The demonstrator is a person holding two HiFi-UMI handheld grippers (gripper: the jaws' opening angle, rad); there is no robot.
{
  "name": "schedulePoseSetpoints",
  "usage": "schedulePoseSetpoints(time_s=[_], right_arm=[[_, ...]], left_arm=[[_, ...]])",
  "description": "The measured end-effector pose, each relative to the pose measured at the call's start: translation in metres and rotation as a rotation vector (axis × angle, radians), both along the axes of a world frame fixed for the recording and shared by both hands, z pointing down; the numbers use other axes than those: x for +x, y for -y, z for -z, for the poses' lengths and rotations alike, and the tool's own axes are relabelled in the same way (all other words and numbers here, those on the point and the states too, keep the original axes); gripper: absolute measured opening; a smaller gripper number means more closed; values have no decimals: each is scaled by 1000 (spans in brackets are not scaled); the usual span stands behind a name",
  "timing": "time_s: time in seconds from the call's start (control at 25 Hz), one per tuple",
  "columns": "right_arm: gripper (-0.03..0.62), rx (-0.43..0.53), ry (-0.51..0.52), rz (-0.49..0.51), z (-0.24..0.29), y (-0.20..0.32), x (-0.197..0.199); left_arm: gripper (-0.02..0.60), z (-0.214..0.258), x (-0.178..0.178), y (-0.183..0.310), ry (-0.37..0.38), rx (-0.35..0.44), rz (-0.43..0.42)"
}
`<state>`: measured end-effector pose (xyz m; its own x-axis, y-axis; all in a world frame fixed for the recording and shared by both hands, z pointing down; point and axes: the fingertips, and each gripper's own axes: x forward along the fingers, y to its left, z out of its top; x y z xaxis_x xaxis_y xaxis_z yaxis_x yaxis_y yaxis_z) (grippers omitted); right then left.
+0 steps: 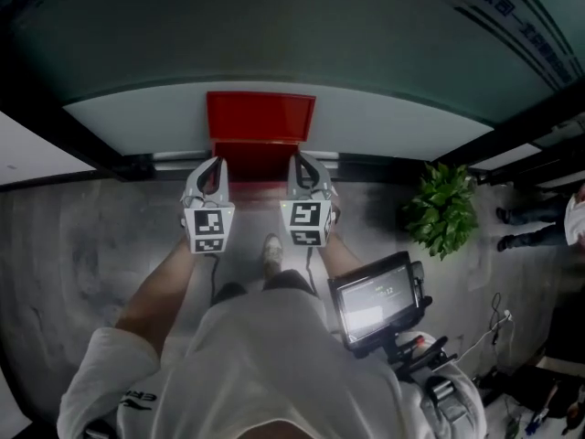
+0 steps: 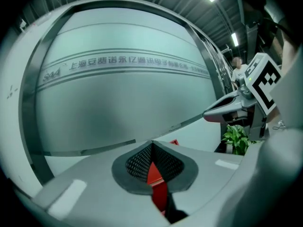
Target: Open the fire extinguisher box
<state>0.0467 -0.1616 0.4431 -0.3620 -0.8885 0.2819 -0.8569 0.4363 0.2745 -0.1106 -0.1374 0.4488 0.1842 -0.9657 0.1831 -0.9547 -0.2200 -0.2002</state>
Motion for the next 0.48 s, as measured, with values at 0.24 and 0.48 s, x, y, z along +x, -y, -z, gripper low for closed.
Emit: schedulePoseSetpoints(time_s=[0.24,0.48], right_arm=[[14,23,0,-17,15,-93,-23],[12,-1,25,-54,26,-160,-32]], left_arm=[[2,12,-17,-87,-11,25,-57],[2,22,-19,-144,-32,27,-103]])
